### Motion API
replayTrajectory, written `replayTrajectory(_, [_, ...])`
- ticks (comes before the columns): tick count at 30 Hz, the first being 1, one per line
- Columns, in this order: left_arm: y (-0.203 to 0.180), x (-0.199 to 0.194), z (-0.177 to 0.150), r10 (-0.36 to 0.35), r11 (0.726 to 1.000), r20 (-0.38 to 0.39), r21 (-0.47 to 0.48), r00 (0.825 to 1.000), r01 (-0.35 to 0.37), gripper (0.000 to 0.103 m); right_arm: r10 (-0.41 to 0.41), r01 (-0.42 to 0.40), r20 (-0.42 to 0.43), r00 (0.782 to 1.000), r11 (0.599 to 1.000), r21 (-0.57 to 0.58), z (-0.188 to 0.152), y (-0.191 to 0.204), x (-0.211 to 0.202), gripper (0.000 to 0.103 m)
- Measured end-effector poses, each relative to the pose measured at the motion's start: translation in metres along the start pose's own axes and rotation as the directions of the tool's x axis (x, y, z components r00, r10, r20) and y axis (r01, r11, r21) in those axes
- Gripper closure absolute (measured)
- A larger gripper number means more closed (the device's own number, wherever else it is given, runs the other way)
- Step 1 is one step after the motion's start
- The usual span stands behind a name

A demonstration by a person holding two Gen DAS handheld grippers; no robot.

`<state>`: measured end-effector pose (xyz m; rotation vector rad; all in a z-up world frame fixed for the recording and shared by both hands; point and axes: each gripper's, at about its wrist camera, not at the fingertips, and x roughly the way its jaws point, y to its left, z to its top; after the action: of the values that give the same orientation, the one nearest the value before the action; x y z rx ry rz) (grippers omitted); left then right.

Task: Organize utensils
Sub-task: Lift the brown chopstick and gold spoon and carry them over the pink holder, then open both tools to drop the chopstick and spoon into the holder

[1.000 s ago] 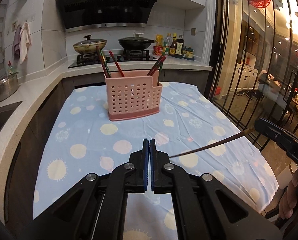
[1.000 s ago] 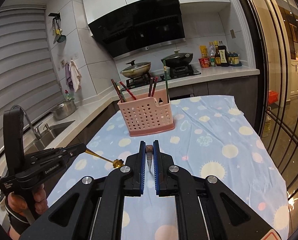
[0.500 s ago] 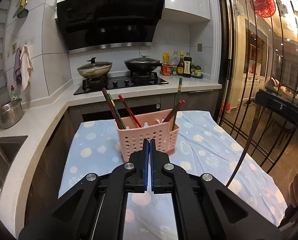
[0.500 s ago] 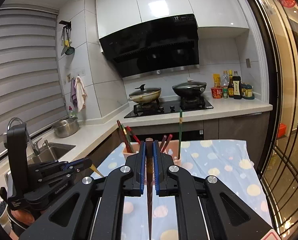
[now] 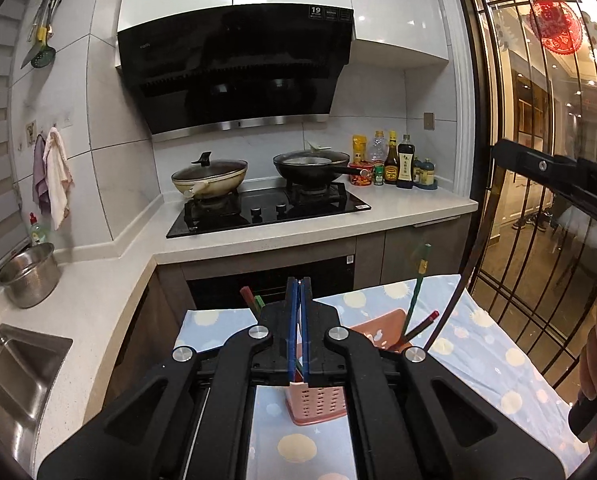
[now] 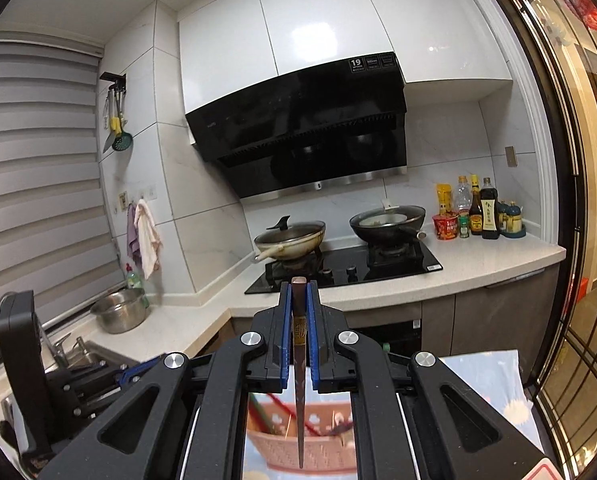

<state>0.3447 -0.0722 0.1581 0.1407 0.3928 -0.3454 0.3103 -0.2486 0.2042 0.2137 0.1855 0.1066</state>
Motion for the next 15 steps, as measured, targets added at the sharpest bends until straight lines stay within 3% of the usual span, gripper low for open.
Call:
replayTrajectory(7, [0.001, 0.039, -0.001, 0.006, 1.0, -0.049, 0.018, 0.999, -0.005, 0.102, -0.029, 0.028, 0.021, 0.999, 0.999, 0.033, 0.016, -0.005, 0.045, 0.096])
replayTrajectory(15, [0.005, 0.067, -0.018, -0.004, 1.0, -0.1, 0.007, 0.995, 0.005, 0.102, -0.046, 0.045, -0.11, 0.993, 0.999, -0.014, -0.032, -0.005, 0.094, 0.096])
